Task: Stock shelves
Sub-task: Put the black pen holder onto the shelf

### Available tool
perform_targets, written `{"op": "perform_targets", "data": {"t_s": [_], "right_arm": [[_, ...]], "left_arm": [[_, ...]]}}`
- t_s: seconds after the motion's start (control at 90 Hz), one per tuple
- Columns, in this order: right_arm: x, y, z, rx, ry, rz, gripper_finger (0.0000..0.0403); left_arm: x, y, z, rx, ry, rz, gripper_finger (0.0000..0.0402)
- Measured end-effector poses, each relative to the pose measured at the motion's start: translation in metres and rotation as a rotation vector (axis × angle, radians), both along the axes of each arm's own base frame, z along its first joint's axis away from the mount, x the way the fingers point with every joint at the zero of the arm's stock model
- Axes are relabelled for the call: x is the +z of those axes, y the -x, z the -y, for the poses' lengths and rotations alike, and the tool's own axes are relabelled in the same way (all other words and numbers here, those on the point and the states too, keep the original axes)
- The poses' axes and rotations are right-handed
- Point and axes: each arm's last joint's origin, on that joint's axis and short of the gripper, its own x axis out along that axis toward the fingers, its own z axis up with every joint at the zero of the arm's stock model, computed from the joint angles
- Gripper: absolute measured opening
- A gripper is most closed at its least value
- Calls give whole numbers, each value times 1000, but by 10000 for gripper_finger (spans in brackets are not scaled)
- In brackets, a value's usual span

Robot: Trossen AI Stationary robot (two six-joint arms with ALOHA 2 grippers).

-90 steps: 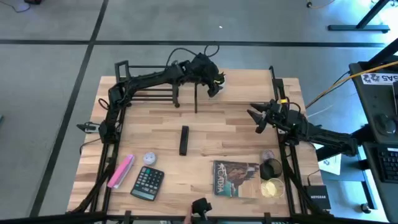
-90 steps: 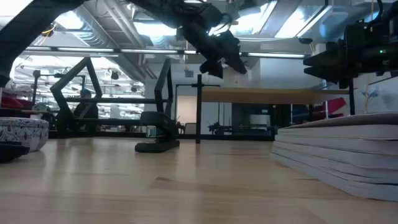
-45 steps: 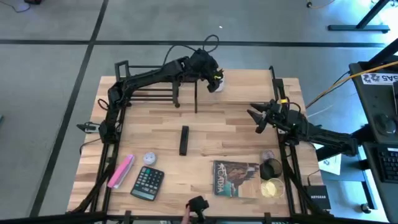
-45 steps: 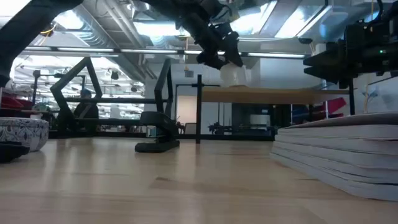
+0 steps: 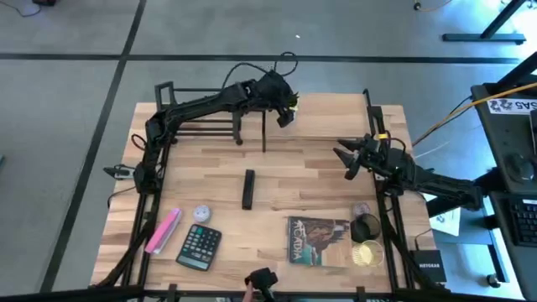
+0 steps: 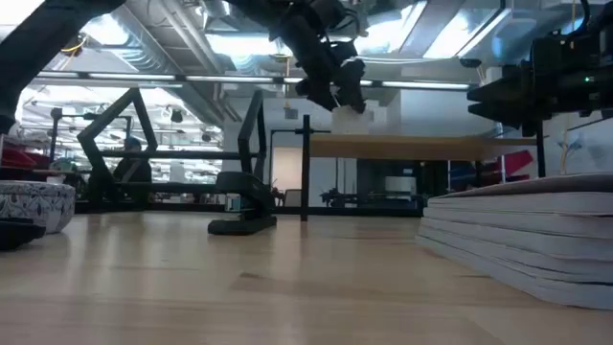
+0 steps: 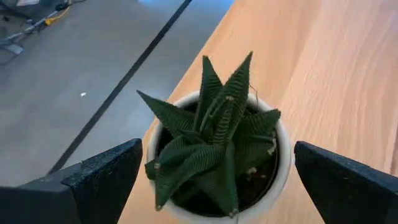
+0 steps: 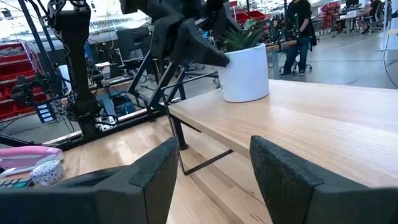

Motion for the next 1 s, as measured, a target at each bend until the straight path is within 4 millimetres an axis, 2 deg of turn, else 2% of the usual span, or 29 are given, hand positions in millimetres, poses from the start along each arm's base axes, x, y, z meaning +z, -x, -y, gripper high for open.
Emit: {"op": "perform_targets", "data": {"t_s": [0.133,0.289,0.456,0.589,0.789,1.0], "right_arm": [[0,0,0,0,0,0,186],[0,0,0,0,0,0,186],[0,0,0,0,0,0,186],[0,0,0,0,0,0,186],[0,0,0,0,0,0,186],[0,0,0,0,0,0,186]], "left_arm": [[5,1,5,20,-37,-7,400],[23,4,14,30,-101,26,400],[31,7,20,35,-115,32,400],[46,14,31,43,-103,80,400],[51,20,76,-6,-49,19,400],[44,30,132,124,-98,41,400]]}}
